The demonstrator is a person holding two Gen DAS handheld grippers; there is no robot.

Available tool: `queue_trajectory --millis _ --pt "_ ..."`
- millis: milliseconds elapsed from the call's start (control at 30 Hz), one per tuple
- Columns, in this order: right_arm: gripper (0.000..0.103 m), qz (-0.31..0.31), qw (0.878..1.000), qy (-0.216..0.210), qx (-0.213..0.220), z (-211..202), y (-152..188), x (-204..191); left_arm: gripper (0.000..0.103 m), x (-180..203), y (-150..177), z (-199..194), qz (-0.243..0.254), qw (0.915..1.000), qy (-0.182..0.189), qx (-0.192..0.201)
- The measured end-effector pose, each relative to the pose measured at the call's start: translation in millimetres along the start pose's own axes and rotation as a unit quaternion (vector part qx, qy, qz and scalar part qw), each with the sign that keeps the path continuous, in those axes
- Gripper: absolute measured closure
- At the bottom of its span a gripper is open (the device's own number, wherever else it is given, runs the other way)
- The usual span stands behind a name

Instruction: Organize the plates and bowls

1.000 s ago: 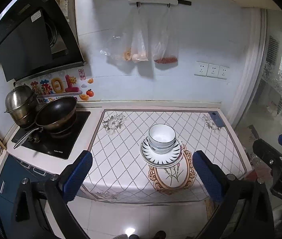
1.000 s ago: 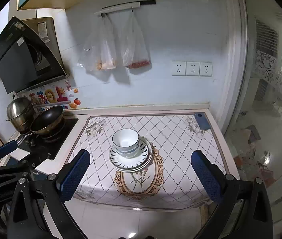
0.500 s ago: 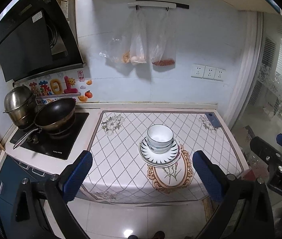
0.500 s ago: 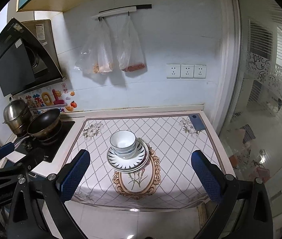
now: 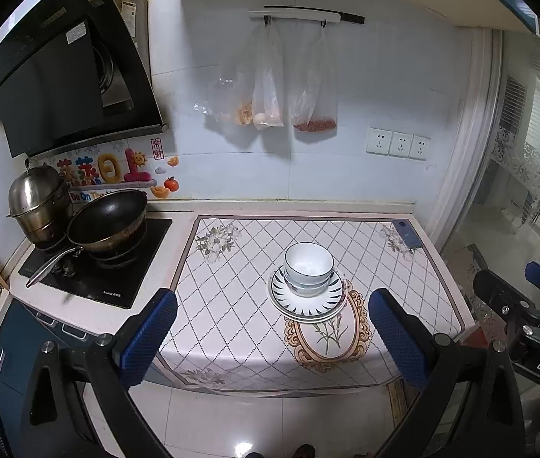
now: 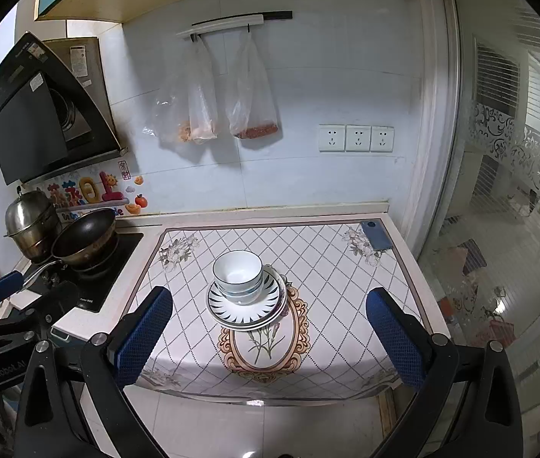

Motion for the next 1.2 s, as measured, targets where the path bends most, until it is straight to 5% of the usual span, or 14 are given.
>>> queue_trajectory --millis 1200 --pt "0.000 -0.004 1.000 0.004 -0.002 10.8 -5.7 -0.3 0.000 -9.0 -8.4 6.3 -0.004 1.0000 0.002 0.004"
Point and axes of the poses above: each gripper's, at about its wrist camera, not at the fingertips, and z roughly the way its jaws point, x to its right, y to its underside, the point moved 1 cm from there along z, roughly the way its jaws point, and after that the axes turned 10 degrees about x, right-handed, at the moved point
